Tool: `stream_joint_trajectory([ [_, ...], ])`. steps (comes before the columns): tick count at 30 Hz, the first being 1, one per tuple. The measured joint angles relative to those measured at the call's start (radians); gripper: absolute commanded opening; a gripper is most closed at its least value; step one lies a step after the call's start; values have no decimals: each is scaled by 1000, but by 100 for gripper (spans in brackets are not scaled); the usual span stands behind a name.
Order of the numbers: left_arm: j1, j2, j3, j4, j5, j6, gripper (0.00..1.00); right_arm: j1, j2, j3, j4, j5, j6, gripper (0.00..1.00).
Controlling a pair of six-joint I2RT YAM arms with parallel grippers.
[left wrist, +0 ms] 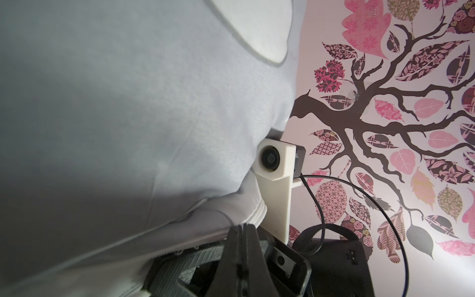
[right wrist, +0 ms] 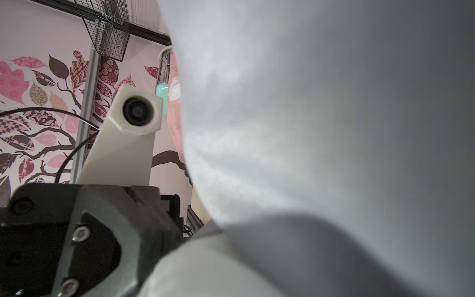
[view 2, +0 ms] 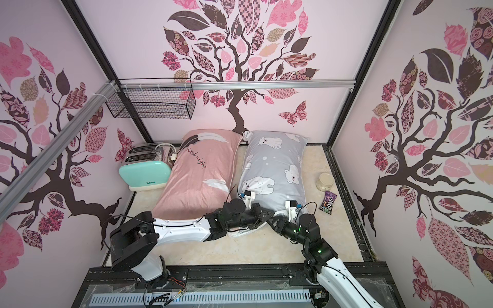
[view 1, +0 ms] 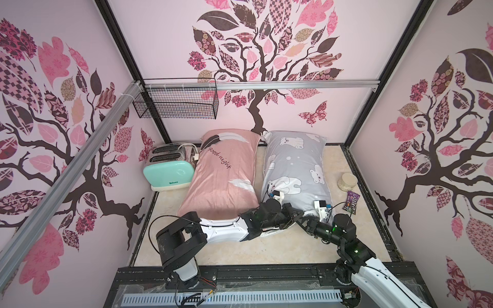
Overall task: Zip up pillowcases
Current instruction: Adjust the pillowcase at the center of the board.
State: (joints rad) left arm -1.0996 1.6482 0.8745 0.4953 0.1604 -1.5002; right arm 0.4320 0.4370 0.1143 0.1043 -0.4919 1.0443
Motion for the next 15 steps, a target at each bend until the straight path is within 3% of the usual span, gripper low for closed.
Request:
stream_joint_trajectory([
  [9,-6,28,19,5,-11,-31,0,17,46,-27,98,5,28,0],
  [15,-6,32,22,38,-16,-54,0,132,58,-72,172,76,56,0],
])
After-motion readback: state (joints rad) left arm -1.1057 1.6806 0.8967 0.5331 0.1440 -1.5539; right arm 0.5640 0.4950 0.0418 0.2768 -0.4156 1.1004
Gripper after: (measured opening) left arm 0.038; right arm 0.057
